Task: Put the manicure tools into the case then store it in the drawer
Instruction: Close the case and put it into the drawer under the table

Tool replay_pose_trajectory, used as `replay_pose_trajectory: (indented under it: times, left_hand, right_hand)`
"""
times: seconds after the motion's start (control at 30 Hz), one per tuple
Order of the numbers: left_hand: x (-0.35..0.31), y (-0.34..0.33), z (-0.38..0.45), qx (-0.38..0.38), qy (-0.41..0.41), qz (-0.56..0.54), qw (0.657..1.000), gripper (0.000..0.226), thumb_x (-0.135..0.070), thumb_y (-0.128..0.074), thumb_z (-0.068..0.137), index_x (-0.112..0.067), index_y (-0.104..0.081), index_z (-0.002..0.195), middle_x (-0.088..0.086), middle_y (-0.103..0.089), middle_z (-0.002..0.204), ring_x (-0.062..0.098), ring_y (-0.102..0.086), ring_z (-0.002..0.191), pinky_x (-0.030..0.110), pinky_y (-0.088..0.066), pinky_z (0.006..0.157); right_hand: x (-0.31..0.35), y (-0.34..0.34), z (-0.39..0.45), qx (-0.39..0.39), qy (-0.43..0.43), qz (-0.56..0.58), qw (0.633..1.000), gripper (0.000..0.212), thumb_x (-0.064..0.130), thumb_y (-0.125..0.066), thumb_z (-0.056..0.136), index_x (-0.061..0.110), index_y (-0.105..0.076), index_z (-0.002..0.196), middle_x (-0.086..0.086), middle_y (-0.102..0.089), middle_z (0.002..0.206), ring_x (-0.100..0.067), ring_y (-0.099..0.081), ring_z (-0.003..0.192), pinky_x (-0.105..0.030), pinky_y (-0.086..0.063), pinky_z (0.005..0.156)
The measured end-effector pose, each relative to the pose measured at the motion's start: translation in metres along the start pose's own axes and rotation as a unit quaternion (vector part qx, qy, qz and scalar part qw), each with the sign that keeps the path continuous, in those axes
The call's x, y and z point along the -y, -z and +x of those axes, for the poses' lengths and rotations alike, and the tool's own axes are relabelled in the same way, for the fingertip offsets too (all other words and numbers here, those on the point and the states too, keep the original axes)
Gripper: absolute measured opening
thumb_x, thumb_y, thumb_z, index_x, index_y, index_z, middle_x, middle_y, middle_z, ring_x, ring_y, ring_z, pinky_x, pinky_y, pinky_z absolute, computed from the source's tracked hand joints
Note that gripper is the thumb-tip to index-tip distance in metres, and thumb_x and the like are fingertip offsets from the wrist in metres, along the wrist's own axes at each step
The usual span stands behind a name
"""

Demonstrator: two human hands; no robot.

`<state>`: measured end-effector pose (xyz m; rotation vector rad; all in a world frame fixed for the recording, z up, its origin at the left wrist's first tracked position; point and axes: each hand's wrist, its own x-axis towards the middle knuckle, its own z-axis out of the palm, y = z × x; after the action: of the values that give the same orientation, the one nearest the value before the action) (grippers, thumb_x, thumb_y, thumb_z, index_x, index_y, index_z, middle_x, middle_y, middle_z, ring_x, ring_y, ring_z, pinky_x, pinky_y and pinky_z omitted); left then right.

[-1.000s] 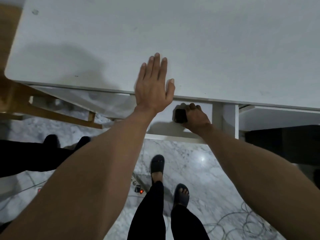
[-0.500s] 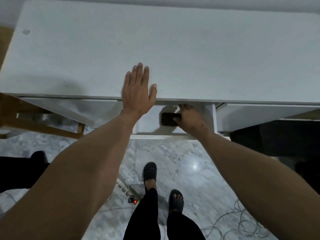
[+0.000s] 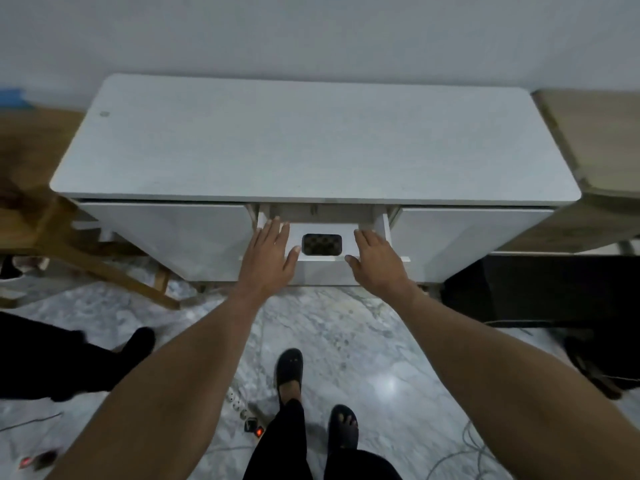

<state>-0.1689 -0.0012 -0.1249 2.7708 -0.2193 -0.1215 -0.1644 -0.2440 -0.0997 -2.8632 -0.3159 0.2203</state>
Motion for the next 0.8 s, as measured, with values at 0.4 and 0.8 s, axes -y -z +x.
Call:
replay_pose_trajectory:
  times: [0.4, 0.8]
  left_hand:
    - [0.003, -0.041, -0.049, 0.03, 0.063, 0.003, 0.998, 0.076, -0.049, -0.038, 0.108, 0.0, -0.021, 0.163, 0.019, -0.015, 0.172, 0.033, -0.008, 0.161, 0.045, -0.01, 0.132]
    - [0.017, -0.046, 0.002, 0.019, 0.04, 0.002, 0.999, 0.093, -0.062, -0.029, 0.096, -0.002, -0.009, 0.165, 0.015, -0.003, 0.174, 0.03, 0.004, 0.162, 0.041, 0.001, 0.13]
  right_hand:
    - [-0.019, -0.033, -0.048, 0.064, -0.021, -0.029, 0.997, 0.07, 0.044, -0.04, 0.101, 0.009, -0.011, 0.155, -0.011, -0.012, 0.164, -0.029, -0.01, 0.152, -0.047, -0.015, 0.122]
    - [-0.027, -0.032, 0.004, 0.086, -0.039, -0.041, 0.995, 0.08, 0.043, -0.041, 0.101, 0.008, 0.005, 0.155, -0.01, 0.008, 0.164, -0.027, 0.007, 0.152, -0.046, -0.01, 0.123]
